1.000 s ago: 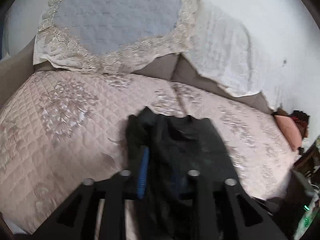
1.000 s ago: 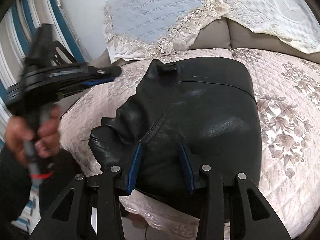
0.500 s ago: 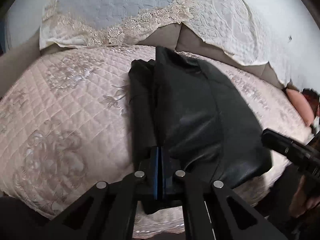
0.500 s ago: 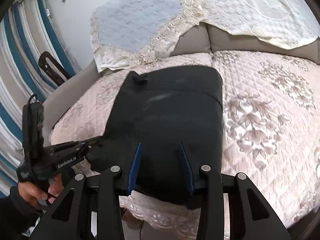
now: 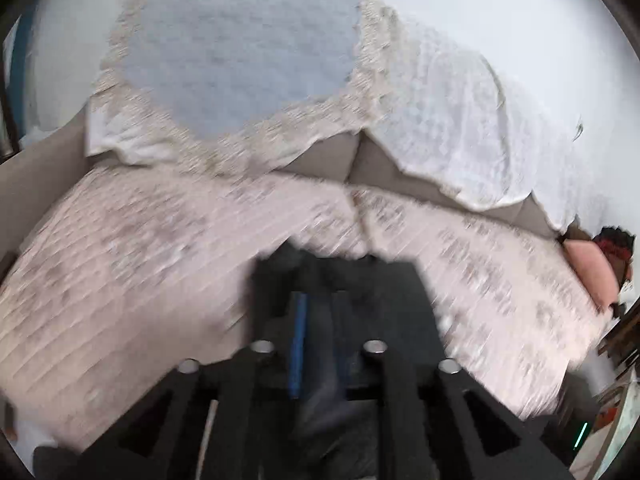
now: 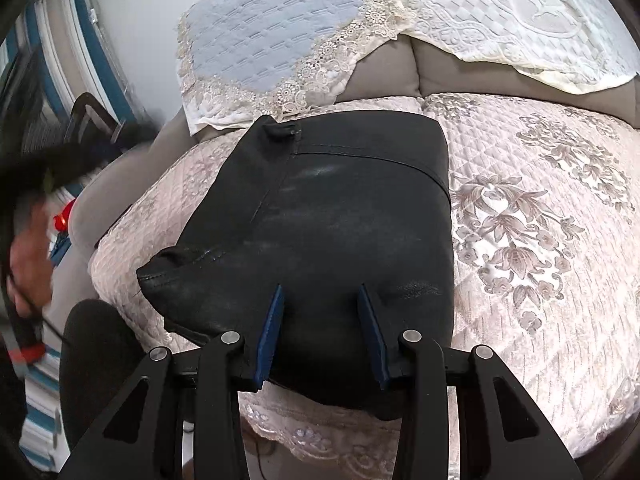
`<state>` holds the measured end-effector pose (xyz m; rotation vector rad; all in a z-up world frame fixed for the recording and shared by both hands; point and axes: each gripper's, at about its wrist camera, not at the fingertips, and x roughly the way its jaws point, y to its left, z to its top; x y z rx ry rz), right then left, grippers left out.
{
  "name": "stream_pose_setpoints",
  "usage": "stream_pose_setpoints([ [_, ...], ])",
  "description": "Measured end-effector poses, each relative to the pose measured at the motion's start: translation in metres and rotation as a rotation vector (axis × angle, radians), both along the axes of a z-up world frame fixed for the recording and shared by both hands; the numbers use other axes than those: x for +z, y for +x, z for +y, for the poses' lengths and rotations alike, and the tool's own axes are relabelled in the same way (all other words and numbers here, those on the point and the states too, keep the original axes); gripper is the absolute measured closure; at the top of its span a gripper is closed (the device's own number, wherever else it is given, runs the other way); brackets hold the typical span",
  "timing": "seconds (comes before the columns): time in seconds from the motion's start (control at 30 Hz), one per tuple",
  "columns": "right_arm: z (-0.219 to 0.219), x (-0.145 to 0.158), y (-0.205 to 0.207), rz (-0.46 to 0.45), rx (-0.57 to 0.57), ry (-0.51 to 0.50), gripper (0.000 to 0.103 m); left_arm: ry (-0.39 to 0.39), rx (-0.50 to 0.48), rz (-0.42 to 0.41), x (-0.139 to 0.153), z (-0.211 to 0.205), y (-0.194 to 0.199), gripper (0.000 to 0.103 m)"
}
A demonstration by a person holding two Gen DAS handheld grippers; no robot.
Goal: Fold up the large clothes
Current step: 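Grasp the folded jacket bundle with both grippers and tuck its edges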
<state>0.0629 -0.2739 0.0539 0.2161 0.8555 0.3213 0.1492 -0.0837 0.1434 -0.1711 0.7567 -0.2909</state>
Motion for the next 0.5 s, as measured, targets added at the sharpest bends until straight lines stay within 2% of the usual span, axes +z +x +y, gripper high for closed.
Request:
stream_pose_setpoints([
  [0.07,-0.001,0.001,0.0,0.0,0.001,0.001,0.063,-0.007,-0.01,-0.022,-0.004,-0.026,0.026,0.084],
  [0.13,-0.006,0.007,0.0,-0.007,-0.005,0.014,0.063,0.04,-0.021,-0.029,-0.023,-0.048,0.048,0.084],
  [0.2,-0.017,0.013,-0.001,-0.028,-0.035,0.018,0.063,0.12,-0.017,0.016,-0.054,-0.058,0.066,0.083],
  [0.23,-0.023,0.016,0.0,-0.039,-0.054,0.02,0.063,0.124,-0.011,0.077,-0.075,-0.055,0.073,0.084],
  [0.3,-0.036,0.02,0.008,-0.046,-0.099,0.019,0.063,0.104,0.023,0.127,-0.105,-0.039,0.075,0.085],
  [0.33,-0.04,0.019,0.012,-0.045,-0.113,0.021,0.063,0.069,0.05,0.144,-0.114,-0.028,0.072,0.088],
  [0.4,-0.043,0.015,0.027,-0.037,-0.126,0.018,0.063,0.004,0.091,0.134,-0.117,-0.011,0.064,0.094],
  [0.5,-0.039,0.013,0.053,-0.04,-0.119,0.007,0.063,0.005,0.105,0.12,-0.12,-0.008,0.056,0.095],
])
